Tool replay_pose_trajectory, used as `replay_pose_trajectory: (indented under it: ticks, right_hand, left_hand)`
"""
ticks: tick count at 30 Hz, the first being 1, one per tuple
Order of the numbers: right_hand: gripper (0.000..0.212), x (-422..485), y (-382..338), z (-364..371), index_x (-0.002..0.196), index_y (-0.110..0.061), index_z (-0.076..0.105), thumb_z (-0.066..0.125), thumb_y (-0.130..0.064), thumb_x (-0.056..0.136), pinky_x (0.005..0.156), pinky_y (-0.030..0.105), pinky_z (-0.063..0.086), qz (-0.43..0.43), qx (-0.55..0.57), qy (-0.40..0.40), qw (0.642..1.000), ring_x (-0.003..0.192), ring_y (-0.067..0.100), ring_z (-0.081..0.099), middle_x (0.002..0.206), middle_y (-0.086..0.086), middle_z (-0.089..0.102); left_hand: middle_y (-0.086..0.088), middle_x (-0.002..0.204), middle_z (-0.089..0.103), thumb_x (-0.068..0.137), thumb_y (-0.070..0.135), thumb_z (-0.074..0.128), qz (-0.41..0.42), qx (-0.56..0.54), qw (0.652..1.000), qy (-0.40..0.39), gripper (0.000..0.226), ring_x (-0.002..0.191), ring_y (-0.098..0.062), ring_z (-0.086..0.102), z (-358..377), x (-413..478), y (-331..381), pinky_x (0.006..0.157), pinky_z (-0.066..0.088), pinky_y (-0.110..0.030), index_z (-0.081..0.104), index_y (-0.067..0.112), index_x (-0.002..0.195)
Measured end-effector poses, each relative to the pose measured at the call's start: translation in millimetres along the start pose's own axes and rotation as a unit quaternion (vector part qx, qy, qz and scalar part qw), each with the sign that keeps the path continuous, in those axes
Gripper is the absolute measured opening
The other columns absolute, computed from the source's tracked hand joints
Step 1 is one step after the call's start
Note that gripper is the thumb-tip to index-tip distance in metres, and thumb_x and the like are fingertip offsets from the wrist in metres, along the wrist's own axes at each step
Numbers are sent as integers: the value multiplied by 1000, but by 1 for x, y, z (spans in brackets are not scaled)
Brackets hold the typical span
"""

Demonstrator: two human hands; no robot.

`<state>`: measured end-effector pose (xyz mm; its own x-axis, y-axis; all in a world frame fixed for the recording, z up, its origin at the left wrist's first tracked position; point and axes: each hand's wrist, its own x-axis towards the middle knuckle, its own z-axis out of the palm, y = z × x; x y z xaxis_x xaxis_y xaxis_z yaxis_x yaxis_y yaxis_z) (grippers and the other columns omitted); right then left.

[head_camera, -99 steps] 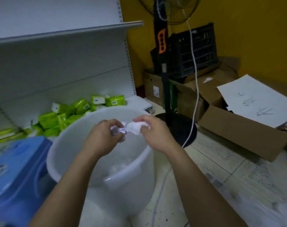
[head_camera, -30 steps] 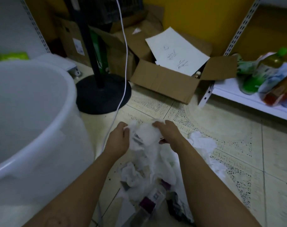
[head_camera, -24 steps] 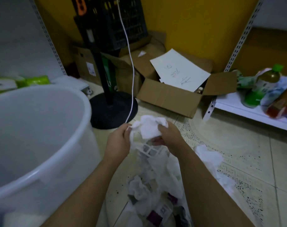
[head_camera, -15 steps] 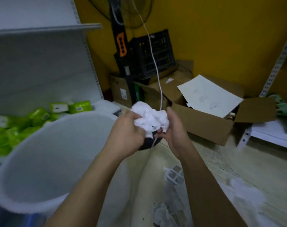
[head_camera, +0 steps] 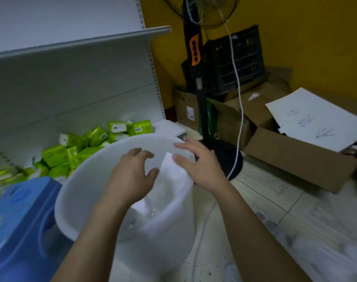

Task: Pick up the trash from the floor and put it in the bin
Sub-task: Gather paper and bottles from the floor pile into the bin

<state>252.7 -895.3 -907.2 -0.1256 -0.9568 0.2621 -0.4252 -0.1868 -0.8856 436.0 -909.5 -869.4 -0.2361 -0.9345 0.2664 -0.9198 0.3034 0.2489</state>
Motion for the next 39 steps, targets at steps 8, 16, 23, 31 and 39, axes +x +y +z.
replay_pose_trajectory:
  ticks: [8,16,23,31,39]
  right_hand:
    - [44,-48,98,-80,124,-30,60,70,-31,82,87,27,43,176,-43,125,976,114,12,54,121,-7,61]
    - [52,-164,187,-142,132,-29,51,65,-24,82,104,46,41,436,-245,90,861,123,29,50,136,5,54]
    - [63,-215,228,-116,140,-30,40,63,-35,81,103,41,40,501,-286,44,815,126,29,48,138,5,52]
    - [95,-210,258,-86,151,-29,12,65,-56,77,95,41,42,472,-349,31,809,116,32,53,127,13,54]
    - [20,-206,266,-84,93,-19,67,64,-30,77,88,37,49,459,-296,103,831,98,34,59,108,16,59]
  left_hand:
    - [3,121,59,85,40,60,224,-82,971,-33,41,112,-19,51,73,-16,129,93,45,-36,54,27,123]
    - [-5,128,56,85,33,60,234,-114,903,-341,43,112,-23,54,220,-68,159,91,45,-35,52,20,126]
    - [-12,137,44,89,32,58,205,-112,842,-486,53,123,-28,46,297,-125,130,103,39,-37,40,16,136]
    - [-6,135,47,85,29,55,192,-80,893,-400,55,119,-26,47,318,-149,97,97,42,-39,40,25,137]
    - [-10,131,45,76,33,65,120,-26,917,-380,66,117,-31,44,328,-131,75,90,41,-39,38,25,136]
